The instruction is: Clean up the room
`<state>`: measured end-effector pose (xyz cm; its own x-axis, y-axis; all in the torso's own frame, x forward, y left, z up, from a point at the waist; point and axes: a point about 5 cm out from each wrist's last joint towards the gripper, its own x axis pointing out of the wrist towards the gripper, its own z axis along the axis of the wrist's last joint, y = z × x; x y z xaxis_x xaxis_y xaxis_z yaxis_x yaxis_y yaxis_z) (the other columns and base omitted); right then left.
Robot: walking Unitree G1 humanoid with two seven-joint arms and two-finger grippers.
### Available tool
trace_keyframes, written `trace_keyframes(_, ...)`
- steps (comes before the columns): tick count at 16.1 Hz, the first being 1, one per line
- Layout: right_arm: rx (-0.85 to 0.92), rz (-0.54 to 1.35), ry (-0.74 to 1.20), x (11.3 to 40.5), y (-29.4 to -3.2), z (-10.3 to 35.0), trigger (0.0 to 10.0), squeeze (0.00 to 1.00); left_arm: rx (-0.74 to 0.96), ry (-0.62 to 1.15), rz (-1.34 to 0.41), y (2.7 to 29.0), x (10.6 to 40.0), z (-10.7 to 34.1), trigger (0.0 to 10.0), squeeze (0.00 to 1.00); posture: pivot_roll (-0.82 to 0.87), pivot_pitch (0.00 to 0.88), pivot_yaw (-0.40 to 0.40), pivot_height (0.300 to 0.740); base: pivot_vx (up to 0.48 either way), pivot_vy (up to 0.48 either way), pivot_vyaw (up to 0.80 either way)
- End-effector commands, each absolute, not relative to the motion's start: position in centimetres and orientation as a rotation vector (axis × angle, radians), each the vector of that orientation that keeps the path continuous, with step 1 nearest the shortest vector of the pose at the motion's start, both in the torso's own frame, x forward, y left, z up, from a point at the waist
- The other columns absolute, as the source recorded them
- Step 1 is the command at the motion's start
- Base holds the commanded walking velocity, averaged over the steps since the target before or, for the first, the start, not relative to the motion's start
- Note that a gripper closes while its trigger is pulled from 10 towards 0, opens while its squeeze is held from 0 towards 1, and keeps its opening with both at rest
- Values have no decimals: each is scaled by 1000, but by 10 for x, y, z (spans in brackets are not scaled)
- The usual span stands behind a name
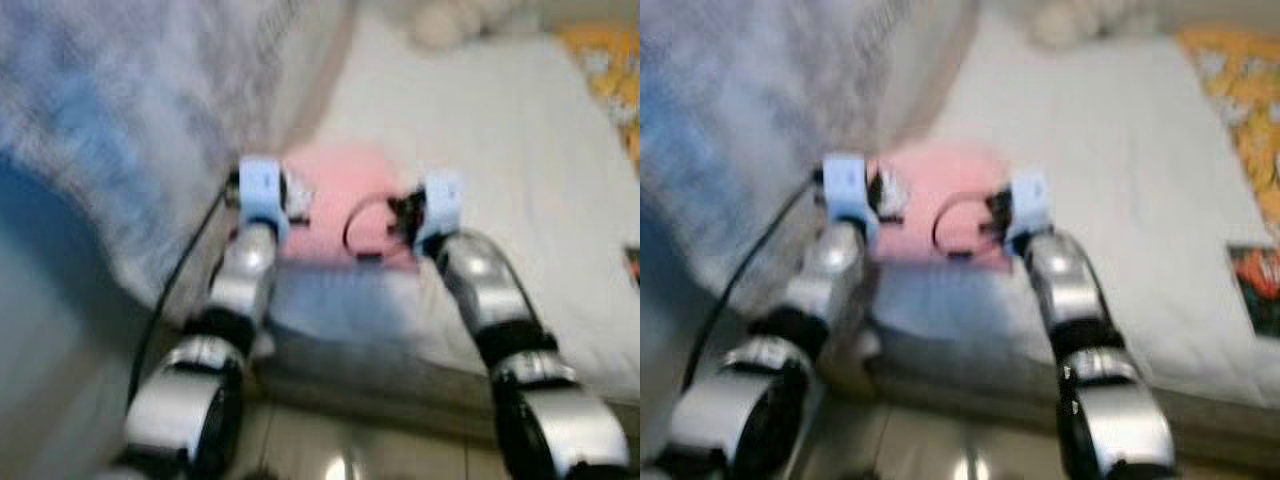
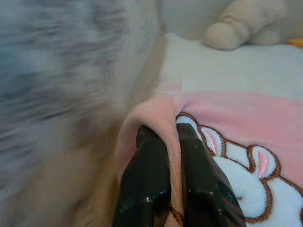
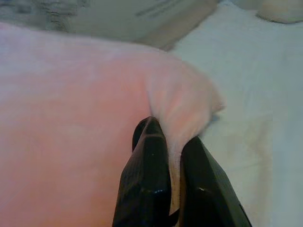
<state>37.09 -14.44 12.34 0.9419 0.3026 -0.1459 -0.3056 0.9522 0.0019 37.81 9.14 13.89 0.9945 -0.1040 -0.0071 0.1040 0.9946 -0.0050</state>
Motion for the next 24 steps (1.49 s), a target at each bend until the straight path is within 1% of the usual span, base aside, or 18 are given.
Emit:
trace_keyframes(1,-69,252,132,373,-167,130,10000,0,-5,-30,-98,83,381,150,10000,0,51,0,-16,740,480,0,0)
trace_keyframes(2,-83,260,137,375,-166,131,10000,0,-3,-29,-90,85,384,152,10000,0,51,0,-19,740,480,0,0)
trace_keyframes(4,-202,341,129,386,-153,146,10000,0,0,-29,-21,99,393,161,10000,0,55,0,-38,740,480,0,0)
trace_keyframes(5,-220,370,132,389,-147,150,10000,0,10,-34,-7,103,395,163,10000,0,55,0,-49,740,480,0,0)
trace_keyframes(6,-218,402,176,391,-139,146,10000,0,35,-8,37,112,397,161,10000,0,55,0,-63,740,0,0,0)
trace_keyframes(7,-219,437,245,387,-130,130,10000,0,55,3,111,126,397,157,10000,0,50,0,-79,740,0,0,0)
trace_keyframes(9,-210,487,314,378,-118,108,10000,0,74,20,174,139,394,149,10000,0,54,0,-102,740,0,0,0)
trace_keyframes(10,-235,514,374,368,-111,89,10000,0,113,73,206,146,388,132,10000,0,60,17,-114,740,0,0,0)
trace_keyframes(11,-275,520,441,358,-110,70,10000,0,146,147,208,147,378,109,10000,0,62,34,-121,740,0,0,0)
trace_keyframes(13,-331,525,514,343,-115,48,10000,0,207,275,176,138,356,69,10000,0,61,51,-133,740,0,0,0)
trace_keyframes(14,-347,525,524,340,-119,43,10000,0,149,347,173,132,348,55,10000,0,47,58,-131,740,0,0,0)
trace_keyframes(15,-357,510,515,342,-126,45,10000,0,86,369,181,124,347,54,10000,0,40,57,-134,740,0,0,0)
trace_keyframes(17,-360,464,476,351,-137,57,10000,0,41,338,172,113,353,64,10000,0,23,52,-130,740,0,0,0)
trace_keyframes(18,-370,455,433,357,-141,68,10000,0,35,290,164,109,361,78,10000,0,18,45,-121,740,0,0,0)
trace_keyframes(20,-343,431,404,362,-145,76,10000,0,80,240,168,112,369,91,10000,0,18,34,-113,740,0,0,0)
trace_keyframes(21,-325,414,410,361,-149,75,10000,1000,88,246,189,117,371,93,10000,541,21,29,-111,740,0,0,0)
trace_keyframes(22,-309,384,418,360,-153,72,10000,1000,114,241,189,121,372,94,10000,1000,22,20,-104,740,0,0,0)
trace_keyframes(24,-282,358,436,354,-159,63,10000,1000,99,243,149,117,370,91,10000,1000,44,0,-92,740,0,0,0)
